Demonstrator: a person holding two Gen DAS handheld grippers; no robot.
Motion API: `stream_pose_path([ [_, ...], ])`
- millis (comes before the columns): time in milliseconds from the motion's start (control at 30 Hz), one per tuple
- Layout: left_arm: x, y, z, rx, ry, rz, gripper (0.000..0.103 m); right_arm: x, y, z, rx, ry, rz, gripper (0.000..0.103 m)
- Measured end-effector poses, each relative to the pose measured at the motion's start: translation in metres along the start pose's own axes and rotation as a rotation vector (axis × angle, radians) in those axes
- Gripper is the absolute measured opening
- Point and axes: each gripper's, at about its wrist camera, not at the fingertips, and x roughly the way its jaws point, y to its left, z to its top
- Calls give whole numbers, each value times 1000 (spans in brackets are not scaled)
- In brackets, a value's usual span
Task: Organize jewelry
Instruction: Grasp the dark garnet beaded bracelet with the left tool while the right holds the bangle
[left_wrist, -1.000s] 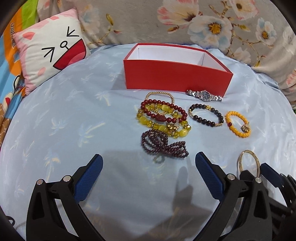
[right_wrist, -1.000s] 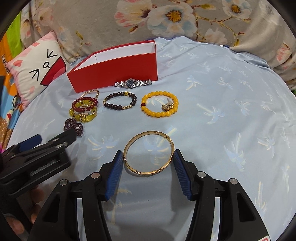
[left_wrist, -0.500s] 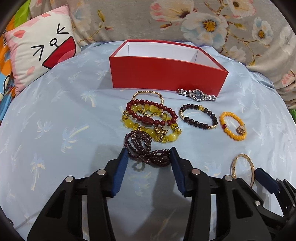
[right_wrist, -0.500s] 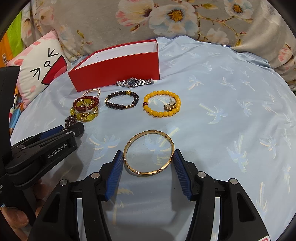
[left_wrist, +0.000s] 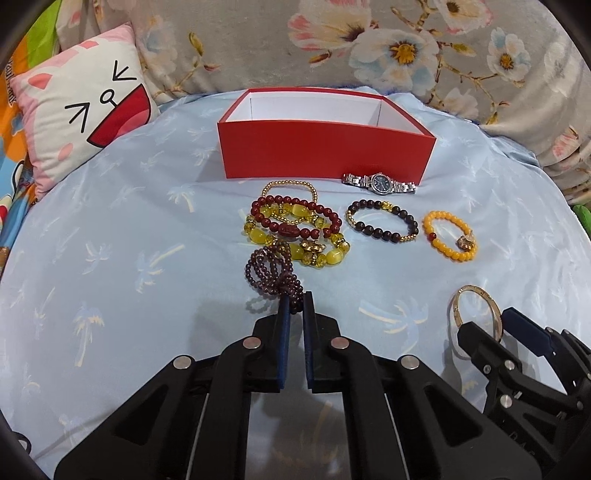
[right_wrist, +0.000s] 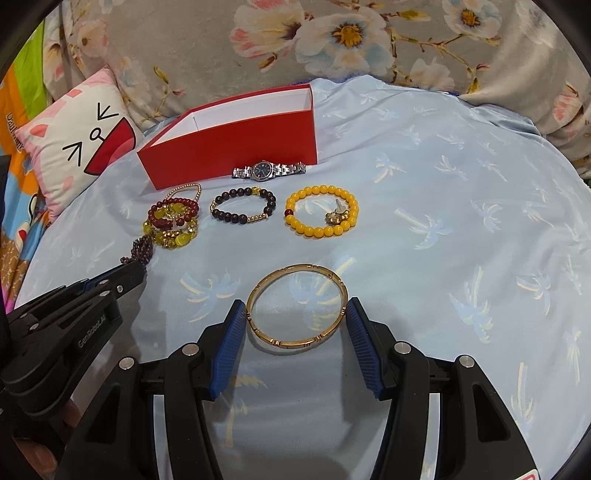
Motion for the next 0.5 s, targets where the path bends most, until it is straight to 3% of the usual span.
stream_pose_path([
  [500, -44, 38, -17, -70, -33, -39, 6, -23, -3, -17, 0, -36, 23, 53],
])
